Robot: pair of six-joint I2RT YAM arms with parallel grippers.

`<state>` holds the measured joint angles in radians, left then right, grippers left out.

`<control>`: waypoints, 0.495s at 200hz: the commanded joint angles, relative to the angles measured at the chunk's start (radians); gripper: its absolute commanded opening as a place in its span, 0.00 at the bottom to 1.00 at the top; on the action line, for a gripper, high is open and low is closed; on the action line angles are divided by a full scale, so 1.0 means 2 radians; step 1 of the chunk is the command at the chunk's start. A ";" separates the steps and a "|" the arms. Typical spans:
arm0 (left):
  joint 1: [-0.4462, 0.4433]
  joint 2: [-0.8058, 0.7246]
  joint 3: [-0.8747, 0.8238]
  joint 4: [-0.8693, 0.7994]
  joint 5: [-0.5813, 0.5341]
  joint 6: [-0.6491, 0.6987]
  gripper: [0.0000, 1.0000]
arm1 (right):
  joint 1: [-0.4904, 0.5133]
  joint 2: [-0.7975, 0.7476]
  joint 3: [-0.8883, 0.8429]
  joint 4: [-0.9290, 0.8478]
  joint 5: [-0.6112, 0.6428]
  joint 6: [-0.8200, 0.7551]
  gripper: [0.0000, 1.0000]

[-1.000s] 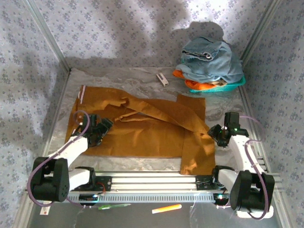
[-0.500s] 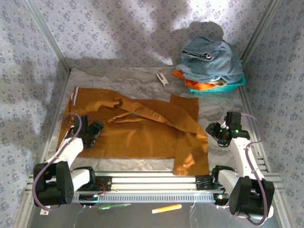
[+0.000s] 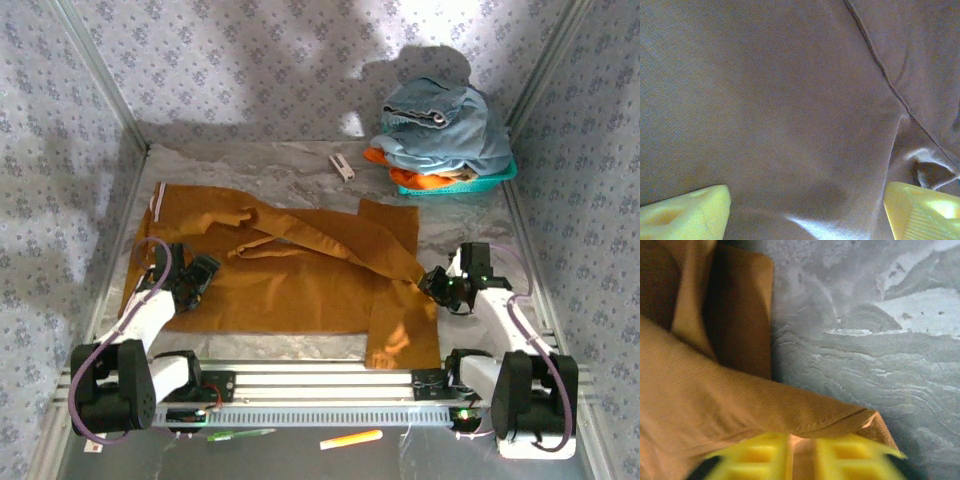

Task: Fold and stack the trousers

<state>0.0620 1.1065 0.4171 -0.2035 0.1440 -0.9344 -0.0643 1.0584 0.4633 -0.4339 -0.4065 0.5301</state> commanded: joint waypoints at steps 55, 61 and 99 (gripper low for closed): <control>0.003 -0.027 0.002 -0.028 0.017 0.008 0.75 | 0.032 -0.094 0.046 -0.059 0.096 0.006 0.00; 0.003 -0.027 0.003 -0.029 0.019 0.007 0.75 | 0.032 -0.091 0.047 -0.058 0.091 0.012 0.06; 0.003 -0.029 0.003 -0.032 0.022 0.007 0.75 | 0.033 -0.116 0.024 -0.020 0.080 0.097 0.62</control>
<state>0.0635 1.0676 0.4171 -0.2398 0.1692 -0.9279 -0.0036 0.8738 0.5331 -0.5022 -0.2638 0.6006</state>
